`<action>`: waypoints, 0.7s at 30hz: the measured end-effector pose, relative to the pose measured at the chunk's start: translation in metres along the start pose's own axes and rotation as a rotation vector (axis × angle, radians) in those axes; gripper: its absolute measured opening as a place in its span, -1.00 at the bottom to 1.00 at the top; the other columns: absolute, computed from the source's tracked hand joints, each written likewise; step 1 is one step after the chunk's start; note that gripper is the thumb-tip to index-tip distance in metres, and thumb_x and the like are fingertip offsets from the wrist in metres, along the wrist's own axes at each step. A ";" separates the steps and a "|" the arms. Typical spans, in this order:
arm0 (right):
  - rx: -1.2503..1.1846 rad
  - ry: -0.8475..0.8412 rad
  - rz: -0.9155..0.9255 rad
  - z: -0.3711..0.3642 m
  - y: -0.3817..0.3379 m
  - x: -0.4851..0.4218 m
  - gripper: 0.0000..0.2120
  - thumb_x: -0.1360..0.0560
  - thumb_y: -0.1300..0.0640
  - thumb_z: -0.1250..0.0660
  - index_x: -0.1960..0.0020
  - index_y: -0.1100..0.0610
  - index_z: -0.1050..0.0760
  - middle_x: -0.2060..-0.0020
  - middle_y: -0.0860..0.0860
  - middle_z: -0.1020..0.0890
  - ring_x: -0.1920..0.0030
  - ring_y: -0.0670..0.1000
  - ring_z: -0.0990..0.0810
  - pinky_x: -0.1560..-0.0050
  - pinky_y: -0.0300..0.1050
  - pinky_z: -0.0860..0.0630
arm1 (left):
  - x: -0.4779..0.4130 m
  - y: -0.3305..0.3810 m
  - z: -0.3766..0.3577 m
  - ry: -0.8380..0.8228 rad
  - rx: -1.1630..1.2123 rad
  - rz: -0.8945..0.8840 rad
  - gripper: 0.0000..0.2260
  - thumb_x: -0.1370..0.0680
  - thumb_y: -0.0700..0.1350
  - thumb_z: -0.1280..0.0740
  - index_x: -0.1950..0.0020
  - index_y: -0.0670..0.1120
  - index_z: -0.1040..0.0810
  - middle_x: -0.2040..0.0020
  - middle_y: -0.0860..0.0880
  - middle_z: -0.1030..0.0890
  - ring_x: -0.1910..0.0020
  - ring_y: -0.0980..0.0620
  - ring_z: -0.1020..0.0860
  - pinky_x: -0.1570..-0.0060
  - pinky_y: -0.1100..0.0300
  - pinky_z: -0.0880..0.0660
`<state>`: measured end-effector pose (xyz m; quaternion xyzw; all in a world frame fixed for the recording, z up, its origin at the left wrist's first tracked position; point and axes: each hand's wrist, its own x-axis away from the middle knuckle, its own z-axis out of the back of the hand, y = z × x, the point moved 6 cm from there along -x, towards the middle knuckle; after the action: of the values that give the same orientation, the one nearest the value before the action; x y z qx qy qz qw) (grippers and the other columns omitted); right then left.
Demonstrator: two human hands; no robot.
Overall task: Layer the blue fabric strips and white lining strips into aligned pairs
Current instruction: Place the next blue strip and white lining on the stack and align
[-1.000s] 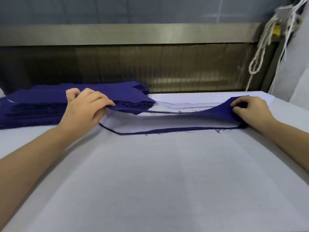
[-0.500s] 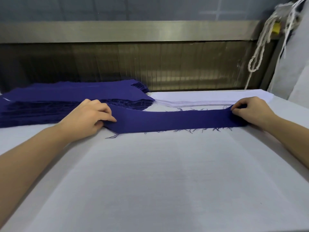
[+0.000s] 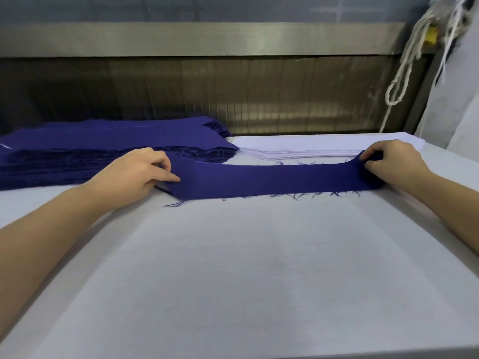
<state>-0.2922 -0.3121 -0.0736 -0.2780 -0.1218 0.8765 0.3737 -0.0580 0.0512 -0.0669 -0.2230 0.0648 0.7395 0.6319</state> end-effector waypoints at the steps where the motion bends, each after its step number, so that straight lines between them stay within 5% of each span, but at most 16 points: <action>1: 0.004 -0.007 -0.002 -0.001 0.001 0.000 -0.81 -0.44 0.32 -0.26 0.10 0.09 -0.57 0.05 0.10 -0.61 0.08 0.06 -0.46 0.09 -0.09 -0.42 | 0.000 0.000 -0.001 -0.005 0.004 0.001 -0.62 -0.31 -0.54 -0.40 0.00 -0.17 -0.69 0.15 -0.11 -0.59 0.19 -0.15 -0.51 0.17 0.12 -0.37; 21: 0.001 0.052 0.096 -0.002 -0.006 0.004 -0.85 -0.51 0.31 -0.30 -0.04 0.25 -0.59 -0.06 0.17 -0.62 -0.11 0.18 -0.51 -0.11 -0.06 -0.36 | 0.001 -0.004 0.002 -0.017 -0.001 0.104 -0.62 -0.36 -0.53 -0.36 -0.03 -0.15 -0.69 0.10 -0.11 -0.58 0.15 -0.05 -0.45 0.14 0.13 -0.35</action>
<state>-0.2896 -0.3052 -0.0740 -0.3060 -0.0982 0.8859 0.3344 -0.0543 0.0534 -0.0646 -0.2136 0.0706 0.7731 0.5931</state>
